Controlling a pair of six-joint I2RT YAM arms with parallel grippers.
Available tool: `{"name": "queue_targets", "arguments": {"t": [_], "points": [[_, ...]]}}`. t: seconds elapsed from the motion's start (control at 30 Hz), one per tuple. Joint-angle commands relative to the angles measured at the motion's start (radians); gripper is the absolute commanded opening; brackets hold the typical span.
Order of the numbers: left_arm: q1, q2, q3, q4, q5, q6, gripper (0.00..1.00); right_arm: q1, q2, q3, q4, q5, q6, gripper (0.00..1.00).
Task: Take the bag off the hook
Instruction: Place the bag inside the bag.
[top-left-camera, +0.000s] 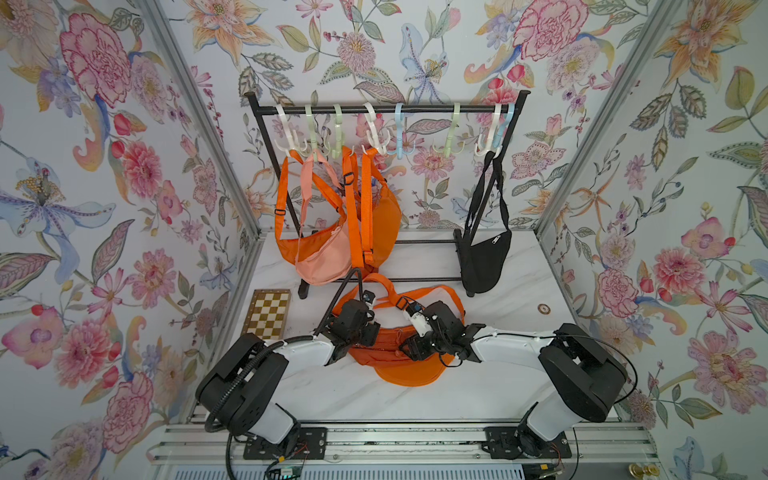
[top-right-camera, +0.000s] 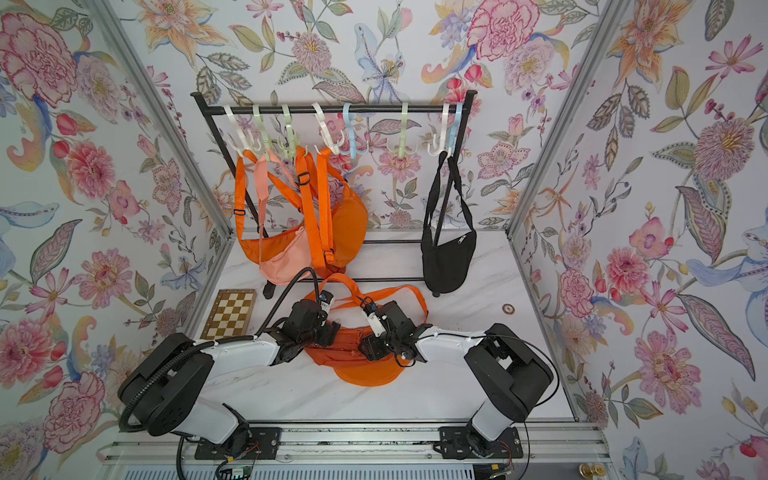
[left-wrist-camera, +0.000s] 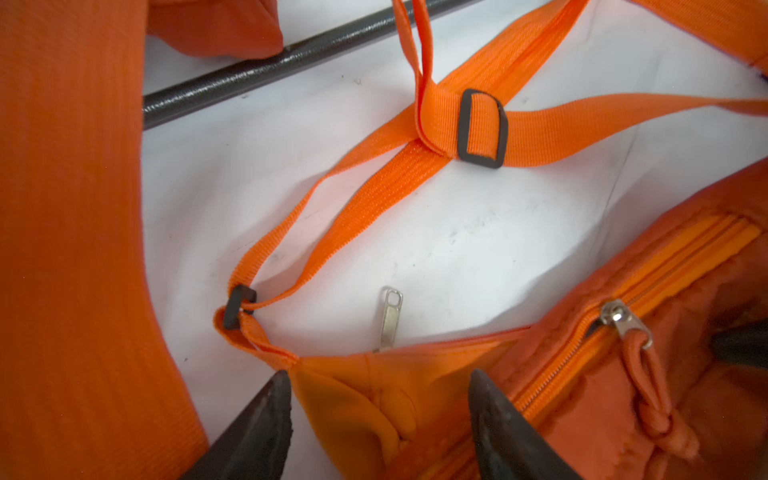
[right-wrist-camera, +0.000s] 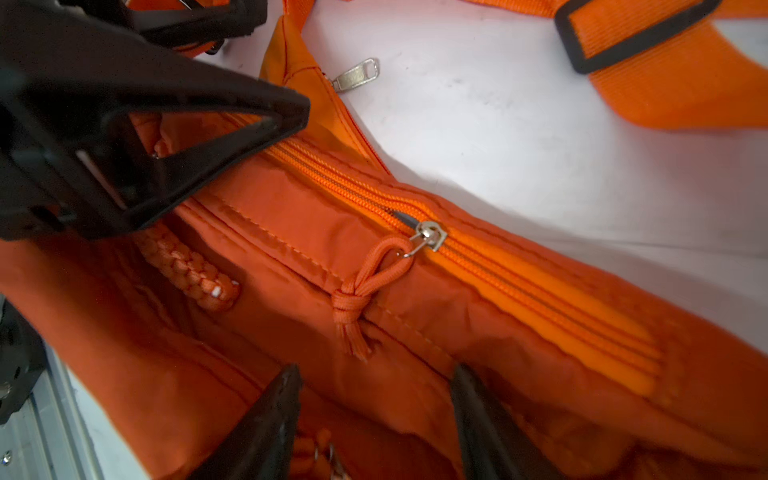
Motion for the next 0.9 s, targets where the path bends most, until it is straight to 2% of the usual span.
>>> {"name": "queue_targets", "arguments": {"t": [0.0,0.2,0.47,0.63,0.73,0.87], "points": [[-0.004,-0.008,-0.006,0.009,-0.002,-0.019,0.68,0.001,-0.036,-0.01,-0.029,0.026,0.013,0.61],[-0.004,-0.071,0.023,0.01,-0.083,-0.012,0.72,-0.011,-0.07,0.01,-0.052,0.057,0.006,0.63],[-0.006,-0.254,0.179,-0.088,-0.177,0.035,0.77,-0.06,-0.192,0.129,-0.135,0.071,-0.058,0.67],[-0.028,-0.37,0.171,-0.007,-0.355,0.03,0.78,-0.093,-0.286,0.204,-0.2,0.097,-0.098,0.68],[-0.029,-0.364,0.241,0.002,-0.385,0.068,0.78,-0.11,-0.351,0.224,-0.209,0.11,-0.109,0.69],[-0.031,-0.251,0.414,-0.049,-0.387,0.134,0.79,-0.125,-0.413,0.246,-0.23,0.123,-0.121,0.7]]}}
